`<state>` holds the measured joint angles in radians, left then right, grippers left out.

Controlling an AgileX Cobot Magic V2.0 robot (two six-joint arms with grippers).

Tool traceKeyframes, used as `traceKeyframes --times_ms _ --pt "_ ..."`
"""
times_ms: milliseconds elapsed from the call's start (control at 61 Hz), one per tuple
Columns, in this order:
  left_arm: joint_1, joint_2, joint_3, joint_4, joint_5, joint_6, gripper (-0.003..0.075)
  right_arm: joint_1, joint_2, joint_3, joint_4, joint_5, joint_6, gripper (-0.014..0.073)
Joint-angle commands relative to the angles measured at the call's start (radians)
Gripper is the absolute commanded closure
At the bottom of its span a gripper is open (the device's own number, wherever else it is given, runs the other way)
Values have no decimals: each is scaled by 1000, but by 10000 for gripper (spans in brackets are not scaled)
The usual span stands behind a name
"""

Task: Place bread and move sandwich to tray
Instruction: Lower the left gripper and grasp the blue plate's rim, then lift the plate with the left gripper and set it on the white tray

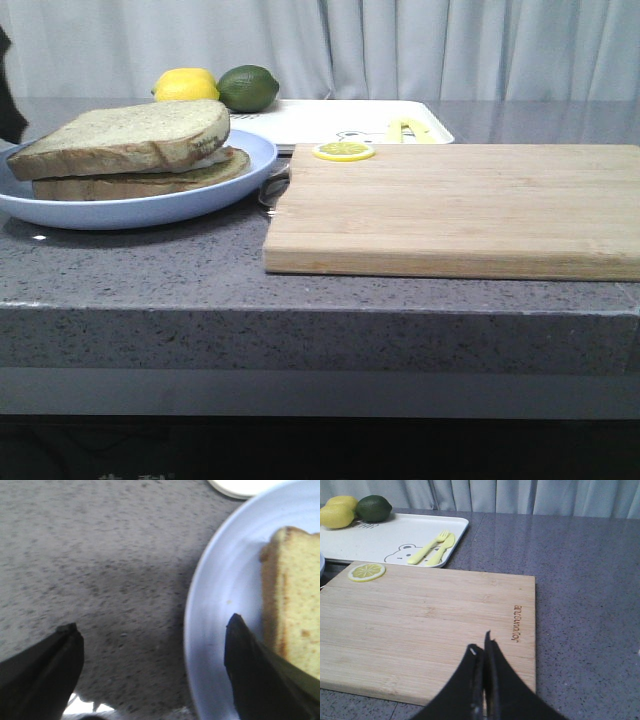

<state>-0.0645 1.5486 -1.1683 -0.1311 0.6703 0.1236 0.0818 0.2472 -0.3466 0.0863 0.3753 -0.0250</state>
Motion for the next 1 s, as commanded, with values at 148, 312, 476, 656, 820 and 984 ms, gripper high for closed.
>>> traceKeyframes --times_ms 148,312,476,656,820,984 --pt "-28 23 -34 -18 -66 6 153 -4 8 -24 -11 -90 0 664" --pt "-28 46 -34 -18 -72 6 176 -4 8 -24 -11 -90 0 664" --pt "-28 59 -34 -19 -68 6 355 -4 8 -24 -11 -90 0 664" --pt "-28 61 -34 -19 -68 6 650 -4 8 -24 -11 -90 0 664" --pt "-28 61 -39 -39 -61 6 739 -4 8 -24 -11 -90 0 664" --pt "-28 56 -119 -91 25 6 739 -4 8 -24 -11 -90 0 664"
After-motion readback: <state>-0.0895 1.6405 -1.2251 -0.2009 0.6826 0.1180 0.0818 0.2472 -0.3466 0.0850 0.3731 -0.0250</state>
